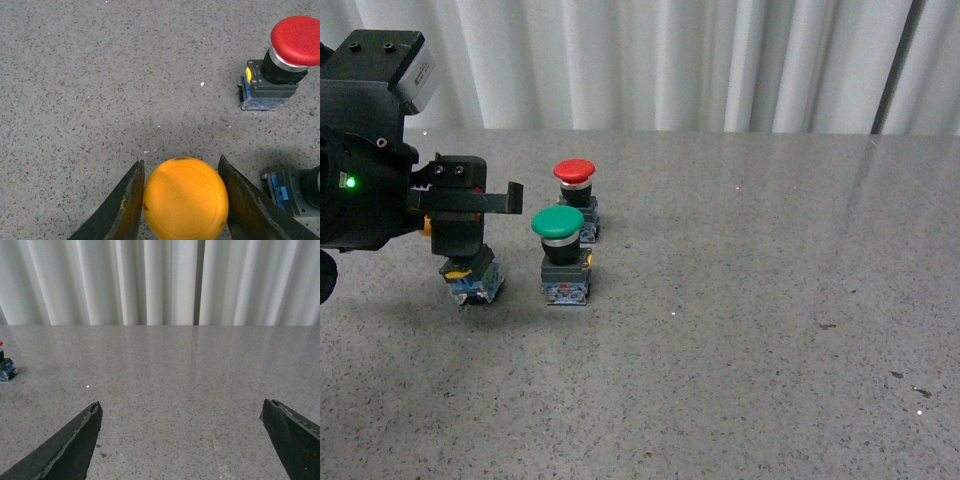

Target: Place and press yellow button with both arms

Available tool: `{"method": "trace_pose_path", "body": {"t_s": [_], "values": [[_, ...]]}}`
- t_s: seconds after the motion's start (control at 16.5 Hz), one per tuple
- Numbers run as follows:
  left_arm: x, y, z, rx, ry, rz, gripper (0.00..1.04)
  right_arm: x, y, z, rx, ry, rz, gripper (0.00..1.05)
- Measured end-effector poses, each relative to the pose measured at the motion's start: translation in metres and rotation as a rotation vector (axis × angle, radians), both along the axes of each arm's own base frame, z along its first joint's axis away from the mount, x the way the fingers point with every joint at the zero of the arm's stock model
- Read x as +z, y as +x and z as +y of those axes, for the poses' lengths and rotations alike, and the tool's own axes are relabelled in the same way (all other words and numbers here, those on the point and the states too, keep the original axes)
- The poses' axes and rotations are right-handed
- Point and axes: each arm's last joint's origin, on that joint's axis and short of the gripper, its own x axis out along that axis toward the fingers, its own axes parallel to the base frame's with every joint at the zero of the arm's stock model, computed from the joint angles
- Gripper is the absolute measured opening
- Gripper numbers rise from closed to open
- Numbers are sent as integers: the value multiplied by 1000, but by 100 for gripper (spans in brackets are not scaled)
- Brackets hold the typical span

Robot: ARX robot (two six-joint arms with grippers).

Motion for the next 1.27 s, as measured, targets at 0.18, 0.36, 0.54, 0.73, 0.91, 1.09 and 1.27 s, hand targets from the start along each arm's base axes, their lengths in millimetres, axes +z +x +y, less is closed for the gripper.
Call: {"method": "trace_pose_path", "body": {"t_s": [0.18,0.36,0.54,0.73,0.91,1.09,1.27], "values": [[0,0,2,7,1,1,35,0,0,0,0,0,0,98],[21,-8,9,10,17,-36,35,0,0,0,0,0,0,98],[83,-12,4,-3,-1,-201,34,0,0,0,0,0,0,98],[116,1,-50,-138,-50,-266,34,0,0,0,0,0,0,98],[85,29,-119,-212,-123,-125,34,0,0,0,0,0,0,98],[66,31,-150,-227,-163,-68,34,0,0,0,0,0,0,98],[45,26,-170,-235,-158,-12,34,0,0,0,0,0,0,98]]}}
